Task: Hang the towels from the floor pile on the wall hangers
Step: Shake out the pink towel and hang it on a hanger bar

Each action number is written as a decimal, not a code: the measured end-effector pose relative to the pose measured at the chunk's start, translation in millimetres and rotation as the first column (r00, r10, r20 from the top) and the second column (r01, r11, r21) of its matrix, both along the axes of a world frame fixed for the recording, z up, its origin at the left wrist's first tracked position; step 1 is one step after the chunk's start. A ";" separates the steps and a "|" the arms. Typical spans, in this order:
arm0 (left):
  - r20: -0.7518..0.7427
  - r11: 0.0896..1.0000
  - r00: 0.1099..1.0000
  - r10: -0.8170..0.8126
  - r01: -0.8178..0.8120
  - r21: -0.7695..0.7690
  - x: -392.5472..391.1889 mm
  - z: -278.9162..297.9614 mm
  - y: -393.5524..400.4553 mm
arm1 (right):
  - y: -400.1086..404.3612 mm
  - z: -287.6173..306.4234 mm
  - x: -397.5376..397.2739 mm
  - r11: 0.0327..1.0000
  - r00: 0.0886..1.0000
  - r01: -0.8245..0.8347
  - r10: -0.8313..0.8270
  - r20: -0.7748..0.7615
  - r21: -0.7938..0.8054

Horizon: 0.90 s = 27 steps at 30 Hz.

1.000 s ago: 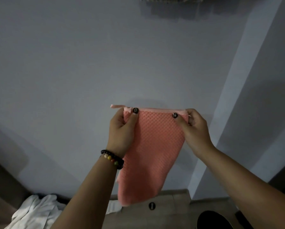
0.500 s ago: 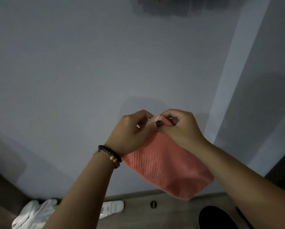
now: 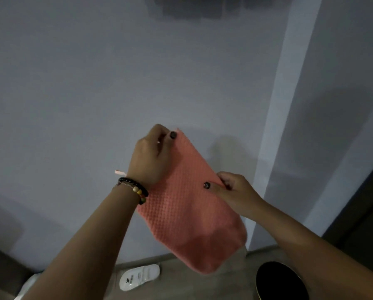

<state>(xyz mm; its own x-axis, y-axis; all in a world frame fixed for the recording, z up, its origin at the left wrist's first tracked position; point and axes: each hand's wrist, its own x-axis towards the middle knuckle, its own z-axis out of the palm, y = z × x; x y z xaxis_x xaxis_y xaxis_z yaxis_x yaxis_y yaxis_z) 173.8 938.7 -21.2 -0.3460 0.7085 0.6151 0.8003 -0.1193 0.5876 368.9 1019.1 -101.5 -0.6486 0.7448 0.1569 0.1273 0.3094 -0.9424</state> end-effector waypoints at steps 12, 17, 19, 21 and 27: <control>-0.179 0.982 0.966 0.187 -0.184 0.031 -40.9 32.3 4.5 | 19.8 -49.5 36.7 0.990 0.980 0.136 -0.141 0.140 0.045; -0.344 0.987 0.926 0.156 -0.131 0.094 -41.1 50.1 -3.2 | 27.7 -63.0 49.3 0.990 0.971 0.133 -0.121 0.205 -0.046; -0.416 0.995 0.905 0.084 -0.054 0.083 -38.5 59.2 -7.8 | 29.0 -52.6 47.0 0.984 0.968 0.168 -0.153 0.201 -0.058; -0.523 0.999 0.852 0.020 0.008 0.051 -33.8 68.0 -11.7 | 28.7 -29.4 34.2 0.982 0.973 0.185 -0.187 0.139 0.024; -0.779 0.989 0.624 -0.062 0.143 0.036 -28.6 89.6 -18.1 | 0.2 86.8 -41.8 0.961 0.996 -0.090 0.082 0.043 0.261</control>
